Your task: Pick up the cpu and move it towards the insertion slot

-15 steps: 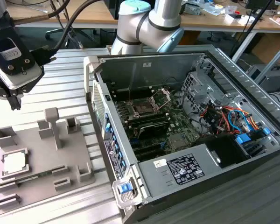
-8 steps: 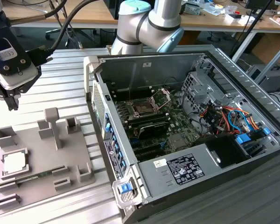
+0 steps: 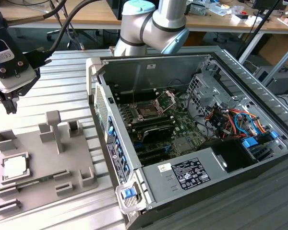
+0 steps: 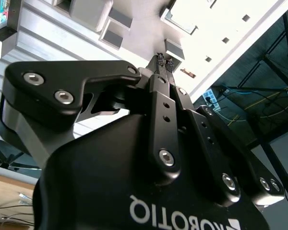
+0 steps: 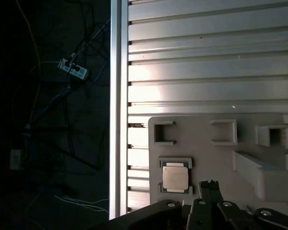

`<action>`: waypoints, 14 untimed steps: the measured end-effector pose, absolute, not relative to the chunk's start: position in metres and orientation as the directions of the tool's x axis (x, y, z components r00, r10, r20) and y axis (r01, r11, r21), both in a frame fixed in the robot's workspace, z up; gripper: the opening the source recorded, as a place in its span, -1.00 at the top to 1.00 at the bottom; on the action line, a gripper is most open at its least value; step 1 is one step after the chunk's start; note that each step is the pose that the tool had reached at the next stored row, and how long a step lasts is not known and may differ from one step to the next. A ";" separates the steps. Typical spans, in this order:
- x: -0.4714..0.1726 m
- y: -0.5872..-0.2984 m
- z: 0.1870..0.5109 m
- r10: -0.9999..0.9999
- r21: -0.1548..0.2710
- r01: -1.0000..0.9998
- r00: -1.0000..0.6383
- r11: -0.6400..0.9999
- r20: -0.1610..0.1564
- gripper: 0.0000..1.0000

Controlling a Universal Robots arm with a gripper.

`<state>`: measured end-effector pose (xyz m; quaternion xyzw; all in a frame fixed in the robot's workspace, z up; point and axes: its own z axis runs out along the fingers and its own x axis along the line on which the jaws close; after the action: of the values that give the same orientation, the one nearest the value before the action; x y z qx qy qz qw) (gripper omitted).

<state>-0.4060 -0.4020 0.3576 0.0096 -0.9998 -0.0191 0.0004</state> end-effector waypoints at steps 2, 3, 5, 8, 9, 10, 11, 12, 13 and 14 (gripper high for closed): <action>-0.406 -0.402 0.358 -0.019 0.038 -0.019 -1.000 0.999 0.000 0.79; -0.407 -0.402 0.358 -0.019 0.038 -0.019 -1.000 0.999 0.001 0.79; -0.409 -0.402 0.355 -0.019 0.038 -0.019 -1.000 0.999 0.001 0.79; -0.410 -0.402 0.354 -0.019 0.038 -0.019 -1.000 0.999 0.001 0.79; -0.410 -0.402 0.353 -0.019 0.038 -0.019 -1.000 0.999 0.000 0.79; -0.410 -0.402 0.353 -0.019 0.038 -0.019 -1.000 0.999 0.000 0.79; -0.411 -0.402 0.353 -0.019 0.038 -0.019 -1.000 0.999 0.000 0.79; -0.411 -0.402 0.352 -0.019 0.038 -0.019 -1.000 0.999 0.001 0.79; -0.411 -0.402 0.352 -0.019 0.038 -0.019 -1.000 0.999 0.001 0.79; -0.411 -0.402 0.352 -0.019 0.038 -0.019 -1.000 0.999 0.001 0.79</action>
<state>-0.4112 -0.4024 0.3518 0.0096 -0.9998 -0.0191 0.0005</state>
